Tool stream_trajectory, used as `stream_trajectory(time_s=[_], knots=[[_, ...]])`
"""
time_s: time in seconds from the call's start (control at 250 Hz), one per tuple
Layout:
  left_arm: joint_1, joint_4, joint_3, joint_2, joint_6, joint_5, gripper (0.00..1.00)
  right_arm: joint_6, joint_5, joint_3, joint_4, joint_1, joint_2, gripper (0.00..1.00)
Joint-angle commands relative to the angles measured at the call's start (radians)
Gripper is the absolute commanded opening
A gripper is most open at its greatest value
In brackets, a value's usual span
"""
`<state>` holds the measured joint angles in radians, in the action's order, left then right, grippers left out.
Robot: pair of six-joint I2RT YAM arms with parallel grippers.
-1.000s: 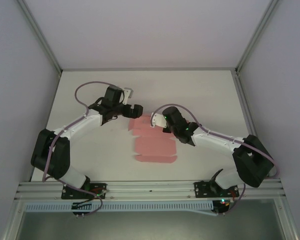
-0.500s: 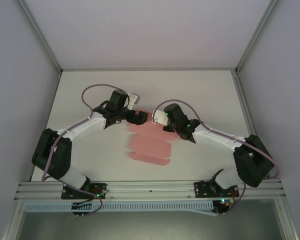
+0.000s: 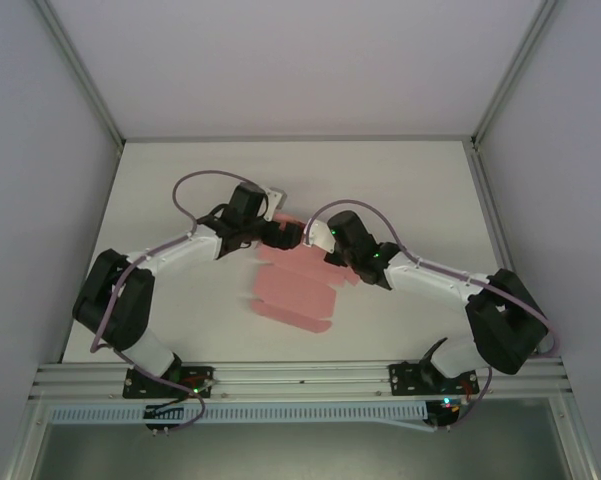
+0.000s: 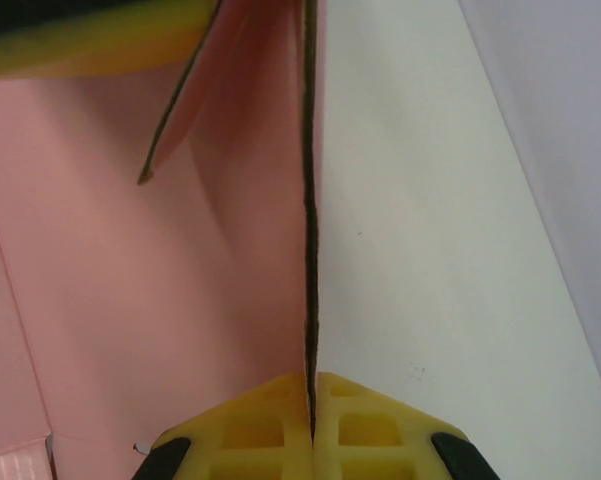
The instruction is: Assemble paper box
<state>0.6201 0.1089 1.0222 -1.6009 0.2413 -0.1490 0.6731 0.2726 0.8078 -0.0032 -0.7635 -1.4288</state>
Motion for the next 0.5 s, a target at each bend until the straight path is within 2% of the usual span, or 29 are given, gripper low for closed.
stream_trajectory(time_s=[0.0, 0.092, 0.311, 0.443, 0.455, 0.495], knots=[[0.008, -0.031, -0.038, 0.066, 0.029, 0.083, 1.00, -0.014, 0.028, -0.025, 0.068, -0.020, 0.010, 0.00], [-0.010, -0.013, -0.097, 0.143, 0.030, 0.129, 1.00, -0.007, 0.048, -0.028, 0.043, -0.020, 0.027, 0.00], [-0.125, 0.008, -0.276, 0.362, 0.121, 0.098, 1.00, -0.030, 0.055, -0.052, 0.017, 0.002, 0.083, 0.00], [-0.188, -0.105, -0.399, 0.425, 0.176, -0.079, 1.00, -0.066, 0.059, -0.062, 0.016, 0.020, 0.117, 0.00], [-0.192, -0.125, -0.414, 0.429, 0.183, -0.100, 1.00, -0.070, 0.016, -0.063, 0.017, 0.022, 0.118, 0.00], [-0.205, -0.208, -0.457, 0.434, 0.205, -0.178, 1.00, -0.081, -0.012, -0.064, 0.014, 0.028, 0.126, 0.00]])
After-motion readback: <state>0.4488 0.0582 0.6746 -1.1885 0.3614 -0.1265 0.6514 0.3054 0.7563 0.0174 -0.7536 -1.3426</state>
